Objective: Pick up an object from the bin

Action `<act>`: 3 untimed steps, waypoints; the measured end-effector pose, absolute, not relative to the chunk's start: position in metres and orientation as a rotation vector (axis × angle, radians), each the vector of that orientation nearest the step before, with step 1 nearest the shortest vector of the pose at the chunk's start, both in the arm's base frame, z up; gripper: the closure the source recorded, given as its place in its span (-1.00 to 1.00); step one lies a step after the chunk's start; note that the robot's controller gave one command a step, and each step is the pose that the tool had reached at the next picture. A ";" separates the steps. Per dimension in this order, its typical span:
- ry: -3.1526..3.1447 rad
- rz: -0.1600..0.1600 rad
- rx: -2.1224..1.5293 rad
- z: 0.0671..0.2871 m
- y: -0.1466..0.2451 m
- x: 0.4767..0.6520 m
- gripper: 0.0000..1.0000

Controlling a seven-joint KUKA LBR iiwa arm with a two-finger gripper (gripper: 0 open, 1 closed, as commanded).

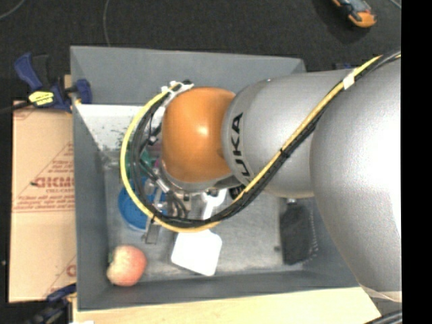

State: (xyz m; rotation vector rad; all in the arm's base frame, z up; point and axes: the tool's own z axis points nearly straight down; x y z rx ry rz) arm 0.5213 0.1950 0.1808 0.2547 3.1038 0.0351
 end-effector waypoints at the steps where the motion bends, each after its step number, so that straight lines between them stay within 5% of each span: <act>1: 3.103 0.028 0.277 0.165 0.180 0.505 -1.00; 2: 3.092 0.040 0.317 0.154 0.187 0.520 -1.00; 3: 3.097 0.036 0.328 0.163 0.179 0.512 -1.00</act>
Offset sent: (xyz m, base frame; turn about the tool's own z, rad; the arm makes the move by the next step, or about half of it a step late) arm -0.0019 -0.0082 -0.0270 0.0453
